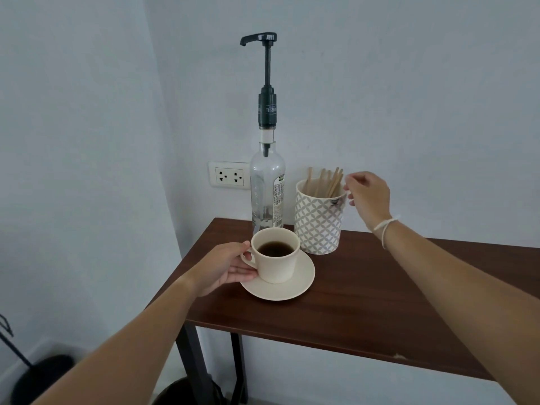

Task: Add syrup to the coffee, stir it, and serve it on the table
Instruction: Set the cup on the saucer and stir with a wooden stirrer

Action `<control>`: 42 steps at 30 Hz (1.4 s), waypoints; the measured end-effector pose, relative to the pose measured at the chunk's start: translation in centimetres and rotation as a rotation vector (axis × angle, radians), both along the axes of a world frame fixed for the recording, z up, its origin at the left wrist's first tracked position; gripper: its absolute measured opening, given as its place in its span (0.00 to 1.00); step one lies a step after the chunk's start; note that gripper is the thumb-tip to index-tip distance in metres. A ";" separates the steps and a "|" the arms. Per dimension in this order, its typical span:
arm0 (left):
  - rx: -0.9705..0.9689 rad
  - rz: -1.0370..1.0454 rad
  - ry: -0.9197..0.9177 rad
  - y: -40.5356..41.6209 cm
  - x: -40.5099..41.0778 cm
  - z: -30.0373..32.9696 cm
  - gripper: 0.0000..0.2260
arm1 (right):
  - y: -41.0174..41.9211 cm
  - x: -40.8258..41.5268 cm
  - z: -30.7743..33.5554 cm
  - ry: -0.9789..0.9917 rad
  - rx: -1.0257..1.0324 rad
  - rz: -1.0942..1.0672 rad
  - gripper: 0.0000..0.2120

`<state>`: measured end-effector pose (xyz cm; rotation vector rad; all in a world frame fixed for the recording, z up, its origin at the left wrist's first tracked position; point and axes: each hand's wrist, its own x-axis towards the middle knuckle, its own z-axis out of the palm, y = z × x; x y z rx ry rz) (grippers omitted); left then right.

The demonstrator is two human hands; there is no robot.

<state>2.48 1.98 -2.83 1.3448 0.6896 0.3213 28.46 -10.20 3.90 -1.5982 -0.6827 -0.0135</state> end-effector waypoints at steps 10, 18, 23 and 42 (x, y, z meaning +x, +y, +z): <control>-0.036 0.067 -0.035 -0.5 0.0 -0.3 0.13 | 3.9 2.7 2.0 -0.043 -0.253 -0.054 0.16; -0.015 0.054 -0.026 -0.4 -0.1 -0.3 0.12 | 4.3 3.1 2.4 -0.104 -0.255 -0.102 0.10; 0.011 0.048 -0.014 -0.4 -0.2 -0.2 0.11 | 3.6 2.9 5.7 -0.245 -0.156 -0.124 0.11; 0.039 0.037 0.025 -0.2 0.1 -0.1 0.12 | 1.8 -6.7 10.6 -0.452 -0.019 0.427 0.02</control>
